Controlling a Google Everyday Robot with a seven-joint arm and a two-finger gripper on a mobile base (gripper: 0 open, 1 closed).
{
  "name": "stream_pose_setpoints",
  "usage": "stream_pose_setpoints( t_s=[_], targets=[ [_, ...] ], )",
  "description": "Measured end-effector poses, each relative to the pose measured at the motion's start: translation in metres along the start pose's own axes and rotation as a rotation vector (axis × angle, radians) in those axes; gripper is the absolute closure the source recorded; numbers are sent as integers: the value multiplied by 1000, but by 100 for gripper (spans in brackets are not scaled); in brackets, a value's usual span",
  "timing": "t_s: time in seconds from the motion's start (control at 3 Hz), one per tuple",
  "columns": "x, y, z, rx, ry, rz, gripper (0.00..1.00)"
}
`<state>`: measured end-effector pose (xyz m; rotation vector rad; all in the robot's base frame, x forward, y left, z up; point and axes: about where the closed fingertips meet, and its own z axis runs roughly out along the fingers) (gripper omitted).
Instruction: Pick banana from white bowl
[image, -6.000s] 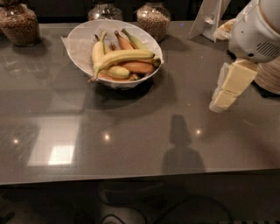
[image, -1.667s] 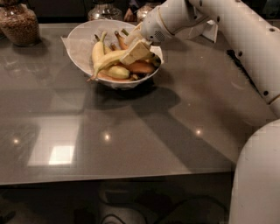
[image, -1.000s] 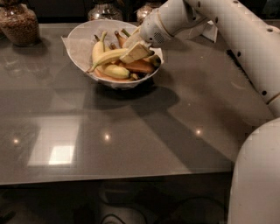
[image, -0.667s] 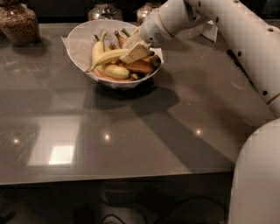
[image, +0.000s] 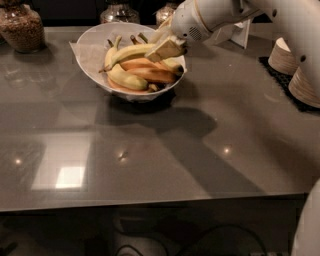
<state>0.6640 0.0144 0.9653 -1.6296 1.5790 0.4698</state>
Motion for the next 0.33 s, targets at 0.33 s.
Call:
stream_pose_setpoints(
  t_s=[0.33],
  targets=[
    [-9,15,-39,66,-30,-53,100]
  ],
)
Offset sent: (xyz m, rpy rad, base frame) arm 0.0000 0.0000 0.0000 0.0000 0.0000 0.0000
